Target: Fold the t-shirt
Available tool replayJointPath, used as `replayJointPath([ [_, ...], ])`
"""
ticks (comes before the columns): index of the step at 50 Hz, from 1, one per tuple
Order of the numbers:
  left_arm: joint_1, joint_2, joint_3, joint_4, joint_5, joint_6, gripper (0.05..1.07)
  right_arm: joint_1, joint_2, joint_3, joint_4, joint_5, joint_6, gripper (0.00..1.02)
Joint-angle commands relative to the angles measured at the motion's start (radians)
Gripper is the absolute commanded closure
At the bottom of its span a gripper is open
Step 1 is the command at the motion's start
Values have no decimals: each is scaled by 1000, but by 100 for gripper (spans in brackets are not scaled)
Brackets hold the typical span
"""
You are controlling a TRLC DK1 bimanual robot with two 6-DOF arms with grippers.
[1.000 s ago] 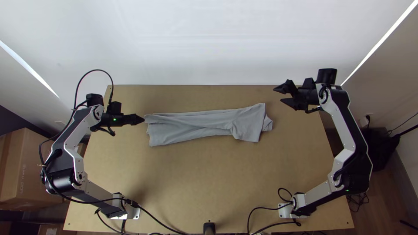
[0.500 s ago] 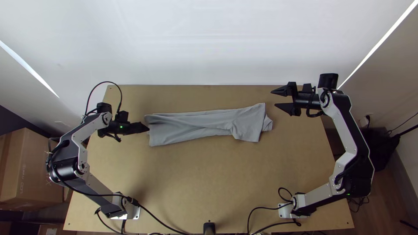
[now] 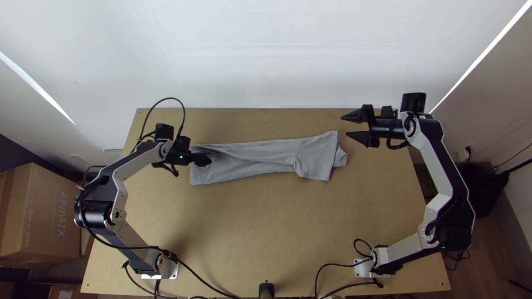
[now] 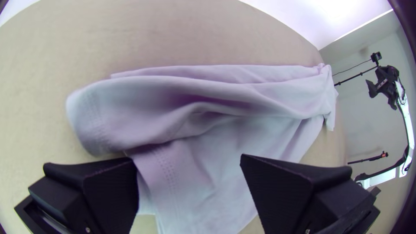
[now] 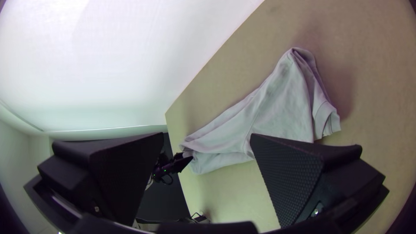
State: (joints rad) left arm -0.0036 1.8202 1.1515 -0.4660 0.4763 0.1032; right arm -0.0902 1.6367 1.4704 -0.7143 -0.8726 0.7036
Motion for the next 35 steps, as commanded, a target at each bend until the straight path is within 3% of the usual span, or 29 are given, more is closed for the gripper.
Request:
replayJointPath([
  [1, -22, 39, -32, -5, -34, -45, 34, 4, -21, -18, 7, -9, 20, 10],
  [3, -18, 24, -42, 17, -36, -59, 55, 3, -21, -18, 7, -8, 19, 10],
  [7, 14, -27, -84, 102, -36, -74, 106, 1, -26, -24, 7, -8, 16, 10],
  [14, 90, -85, -147, 124, -36, -22, 105, -3, -32, -38, 7, -8, 13, 10],
  [23, 289, -117, -150, 67, -22, 81, 105, -2, -35, -47, 10, -8, 5, 10],
  [35, 542, -141, -27, -128, 41, 225, 105, -6, -32, -47, 13, -3, -6, 10],
])
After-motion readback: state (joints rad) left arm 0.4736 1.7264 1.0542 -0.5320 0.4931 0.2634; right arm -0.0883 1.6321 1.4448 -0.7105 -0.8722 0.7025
